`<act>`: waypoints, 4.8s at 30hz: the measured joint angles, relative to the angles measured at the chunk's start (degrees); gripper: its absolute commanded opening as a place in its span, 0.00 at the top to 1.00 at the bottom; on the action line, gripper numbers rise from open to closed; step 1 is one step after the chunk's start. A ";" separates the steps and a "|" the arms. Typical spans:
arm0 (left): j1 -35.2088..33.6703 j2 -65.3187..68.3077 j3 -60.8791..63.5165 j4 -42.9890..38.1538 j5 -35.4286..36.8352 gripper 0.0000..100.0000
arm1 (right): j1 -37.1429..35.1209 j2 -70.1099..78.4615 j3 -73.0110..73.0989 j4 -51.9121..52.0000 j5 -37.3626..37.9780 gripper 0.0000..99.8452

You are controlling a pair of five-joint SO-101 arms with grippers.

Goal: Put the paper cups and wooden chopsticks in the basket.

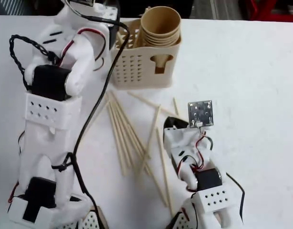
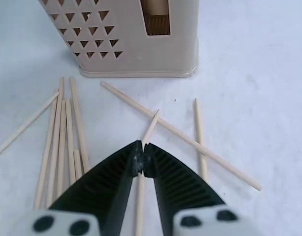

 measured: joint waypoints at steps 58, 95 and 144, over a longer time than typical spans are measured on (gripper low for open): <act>-5.36 11.60 0.00 20.57 -0.35 0.82 | -1.05 0.00 0.00 0.00 0.00 0.98; -10.46 -0.44 13.10 45.63 -16.70 0.82 | -1.05 0.00 1.58 -0.35 3.87 0.98; -14.86 20.66 45.98 5.36 -23.65 0.82 | -1.05 0.00 1.58 -2.02 3.87 0.98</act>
